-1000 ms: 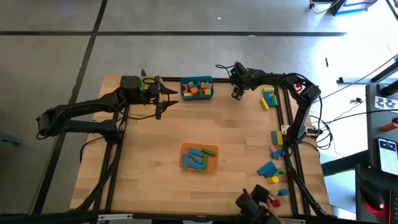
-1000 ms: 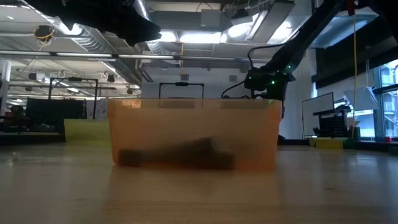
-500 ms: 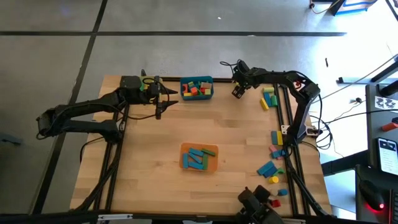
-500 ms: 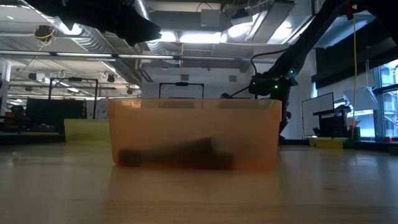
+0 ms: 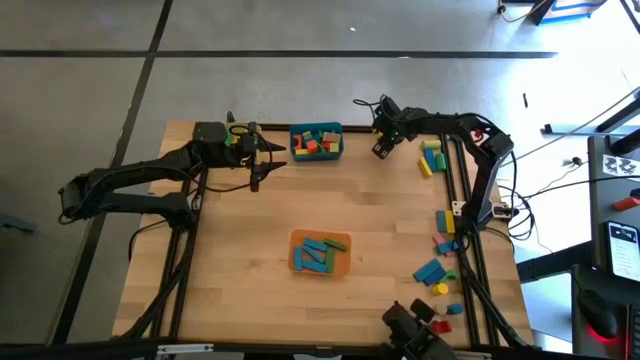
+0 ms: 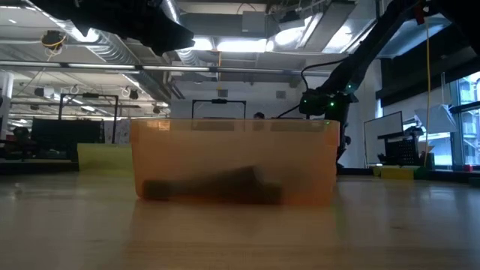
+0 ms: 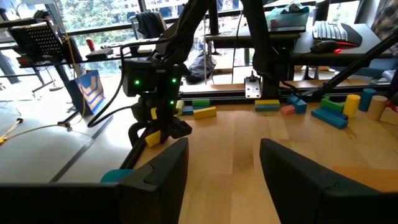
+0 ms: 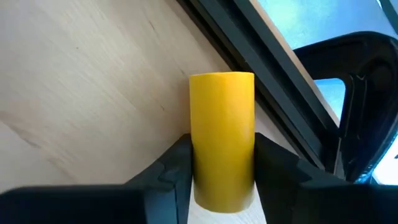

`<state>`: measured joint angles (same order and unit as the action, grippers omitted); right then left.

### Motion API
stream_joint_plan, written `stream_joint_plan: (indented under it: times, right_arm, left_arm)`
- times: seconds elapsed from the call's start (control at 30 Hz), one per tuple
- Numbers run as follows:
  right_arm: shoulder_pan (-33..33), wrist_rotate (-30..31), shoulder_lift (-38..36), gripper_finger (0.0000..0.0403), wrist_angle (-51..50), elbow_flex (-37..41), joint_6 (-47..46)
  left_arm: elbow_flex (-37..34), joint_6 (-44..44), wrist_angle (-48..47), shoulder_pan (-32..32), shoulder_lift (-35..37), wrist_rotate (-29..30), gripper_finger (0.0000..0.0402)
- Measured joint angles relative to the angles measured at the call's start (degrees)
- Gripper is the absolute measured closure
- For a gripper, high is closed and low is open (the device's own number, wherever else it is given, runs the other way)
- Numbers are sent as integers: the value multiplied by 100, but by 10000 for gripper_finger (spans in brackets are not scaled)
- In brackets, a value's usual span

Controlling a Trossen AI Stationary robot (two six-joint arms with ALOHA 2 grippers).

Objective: Sort blocks by size
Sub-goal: Put the yellow cylindrical block into the yellow bin

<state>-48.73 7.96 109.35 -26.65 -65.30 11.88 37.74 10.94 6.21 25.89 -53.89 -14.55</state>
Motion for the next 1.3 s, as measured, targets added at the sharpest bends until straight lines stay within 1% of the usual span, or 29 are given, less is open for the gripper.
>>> stream_joint_plan:
  times: [0.13, 0.23, 0.37, 0.47, 0.6, 0.77, 0.93, 1.17, 1.3]
  right_arm:
    - [44, -1, -52, 271, -106, -86, -128]
    - [137, -71, -135, 261, -331, -172, -181]
    - [321, -60, -370, 260, -388, -317, -206]
    - [497, -17, -549, 266, -404, -380, -206]
    - [731, 3, -800, 261, -347, -554, -279]
    - [1086, 0, -897, 263, -303, -827, -453]
    - [1514, -3, -902, 261, 73, -998, -461]
    - [2036, -18, -904, 261, 893, -1202, -630]
    - [2232, -342, -904, 261, 1549, -1202, -895]
  left_arm:
    - [0, 0, -1, 0, 0, 0, 219]
    - [0, 0, 28, 0, 0, 1, 219]
    - [0, -2, 24, 0, 8, 2, 219]
    - [2, -2, 28, -2, 40, 0, 219]
    - [2, -53, 14, -2, 133, 1, 219]
    - [2, -66, -77, -2, 401, 0, 219]
    - [2, -46, -404, -2, 789, 0, 219]
    - [2, 2, -932, -2, 1433, 69, 219]
    - [2, 13, -1017, -2, 1718, 81, 219]
